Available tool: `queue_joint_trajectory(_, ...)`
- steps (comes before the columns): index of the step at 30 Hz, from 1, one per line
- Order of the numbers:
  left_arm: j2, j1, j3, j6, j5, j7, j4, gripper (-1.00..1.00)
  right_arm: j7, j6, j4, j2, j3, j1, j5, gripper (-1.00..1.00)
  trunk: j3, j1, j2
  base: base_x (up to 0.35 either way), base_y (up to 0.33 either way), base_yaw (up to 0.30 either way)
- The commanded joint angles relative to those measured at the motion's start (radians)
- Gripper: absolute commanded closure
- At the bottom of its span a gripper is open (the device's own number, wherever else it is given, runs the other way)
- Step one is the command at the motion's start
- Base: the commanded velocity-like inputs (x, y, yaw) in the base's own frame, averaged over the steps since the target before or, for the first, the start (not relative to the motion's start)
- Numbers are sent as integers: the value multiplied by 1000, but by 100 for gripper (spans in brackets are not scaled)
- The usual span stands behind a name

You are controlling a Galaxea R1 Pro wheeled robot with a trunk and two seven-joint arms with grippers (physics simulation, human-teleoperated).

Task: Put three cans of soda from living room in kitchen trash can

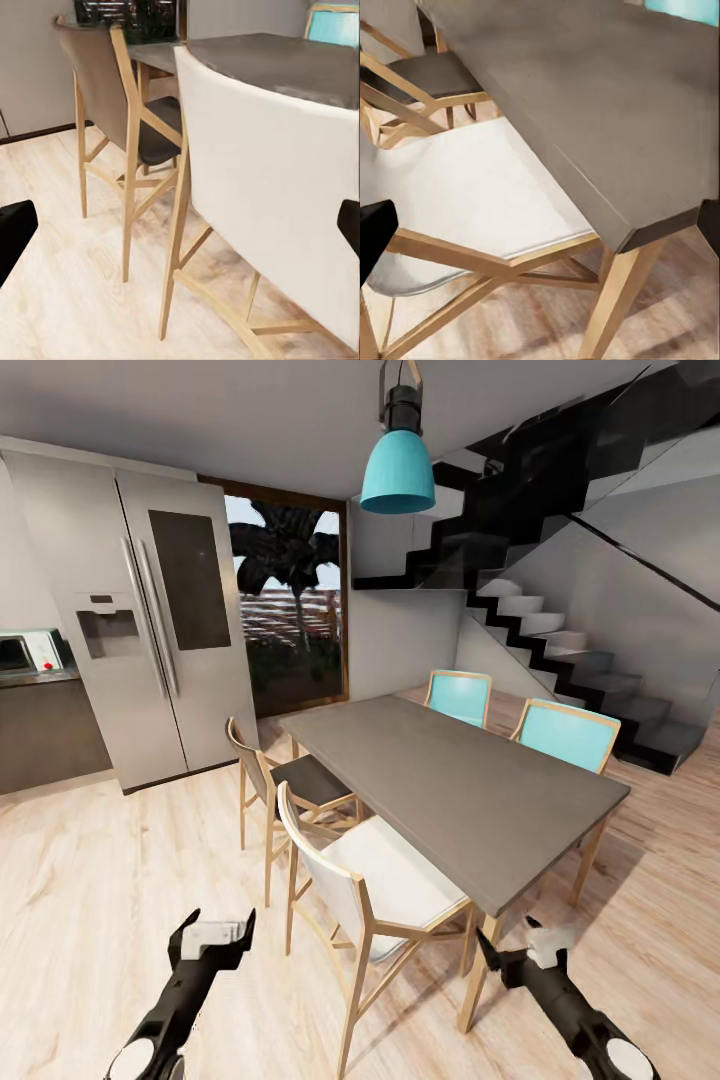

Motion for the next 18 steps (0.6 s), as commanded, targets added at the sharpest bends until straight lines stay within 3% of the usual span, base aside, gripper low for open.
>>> queue_joint_trajectory(1,1,4,0,-5,-3,-2,-19,-100,0,1,-61,0,-1,15,1,-100,0,0,0,0,0,0)
queue_joint_trajectory(4,2,30,-1,-18,-6,-2,-35,-100,0,1,-108,-2,-7,44,1,-100,0,0,0,0,0,0)
queue_joint_trajectory(7,2,93,-2,-68,-7,0,-45,-100,1,-14,-137,1,-26,71,1,-100,0,0,0,0,0,0)
queue_joint_trajectory(12,5,151,-1,-157,-12,-3,-3,-100,1,-87,-113,3,-64,108,-1,-100,0,0,0,0,0,0)
queue_joint_trajectory(15,6,166,0,-194,-6,-5,72,-100,1,-142,-59,2,-103,117,-19,-100,0,0,0,0,0,0)
queue_joint_trajectory(16,7,172,0,-218,-3,-5,101,-100,3,-163,-32,-2,-126,120,-48,-100,0,0,0,0,0,0)
queue_joint_trajectory(18,7,173,2,-235,-3,-6,114,-100,3,-170,-19,-6,-134,121,-71,-100,0,0,0,0,0,0)
